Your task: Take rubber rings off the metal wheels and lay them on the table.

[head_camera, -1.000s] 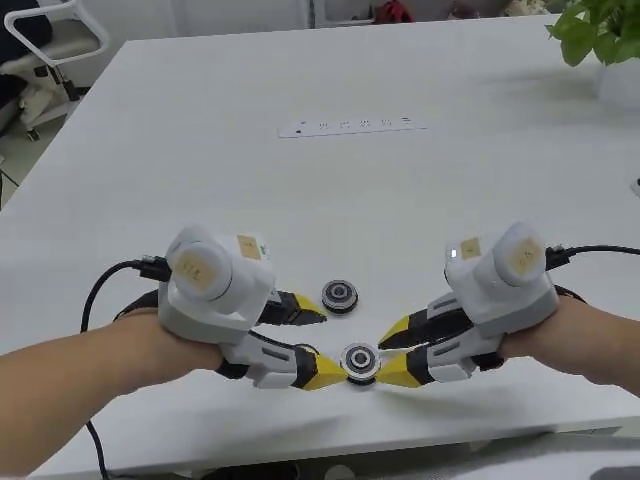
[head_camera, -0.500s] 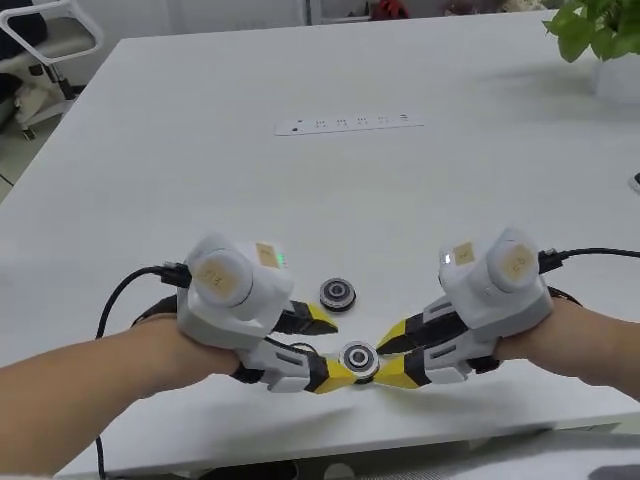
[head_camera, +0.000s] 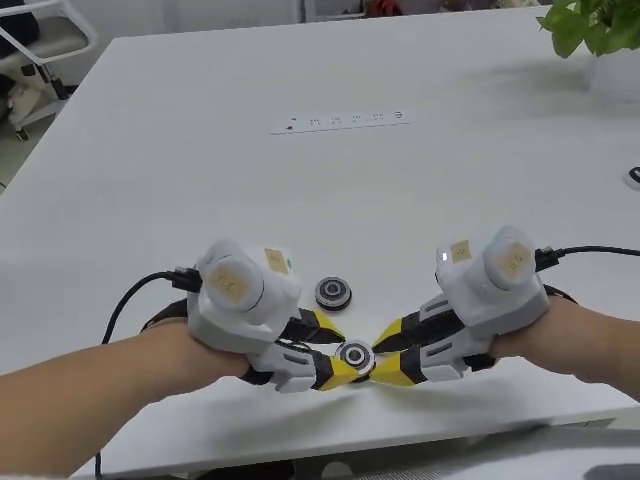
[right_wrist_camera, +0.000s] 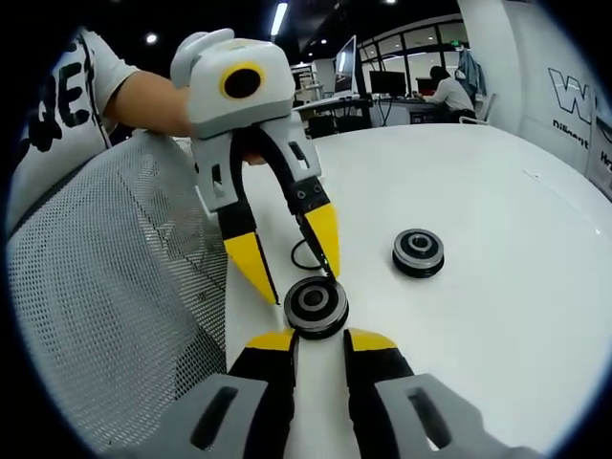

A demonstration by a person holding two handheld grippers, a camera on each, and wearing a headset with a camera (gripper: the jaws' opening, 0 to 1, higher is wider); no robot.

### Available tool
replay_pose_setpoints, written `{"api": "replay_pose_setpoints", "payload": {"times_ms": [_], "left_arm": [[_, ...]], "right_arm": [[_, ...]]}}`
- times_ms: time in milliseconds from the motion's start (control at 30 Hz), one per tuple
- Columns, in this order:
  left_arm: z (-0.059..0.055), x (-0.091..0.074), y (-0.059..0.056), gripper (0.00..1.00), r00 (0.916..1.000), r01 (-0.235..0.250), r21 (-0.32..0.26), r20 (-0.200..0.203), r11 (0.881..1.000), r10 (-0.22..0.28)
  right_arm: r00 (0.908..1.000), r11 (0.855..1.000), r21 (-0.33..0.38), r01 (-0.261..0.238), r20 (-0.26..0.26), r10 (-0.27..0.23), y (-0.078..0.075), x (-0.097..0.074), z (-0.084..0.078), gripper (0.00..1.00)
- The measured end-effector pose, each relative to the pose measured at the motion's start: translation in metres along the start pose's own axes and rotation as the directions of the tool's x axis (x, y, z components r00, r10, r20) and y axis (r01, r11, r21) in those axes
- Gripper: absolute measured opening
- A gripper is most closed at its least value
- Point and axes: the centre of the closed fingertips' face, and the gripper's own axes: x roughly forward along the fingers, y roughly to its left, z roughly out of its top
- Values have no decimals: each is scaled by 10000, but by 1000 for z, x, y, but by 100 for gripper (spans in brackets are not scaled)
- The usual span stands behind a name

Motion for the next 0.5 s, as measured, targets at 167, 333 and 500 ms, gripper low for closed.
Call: {"api": "replay_pose_setpoints", "payload": {"times_ms": [167,333,500], "left_arm": [[1,3,-1,20,10000,-29,143,39,9999,28],[1,4,1,16,9998,-195,233,62,9995,194],[1,4,3,14,9986,-508,430,167,9978,501]], "right_arm": [[10000,10000,37,5,38,-5,0,0,0,16],[10000,10000,29,-29,52,29,1,1,0,15],[9998,9996,260,-68,174,63,1,1,1,14]]}}
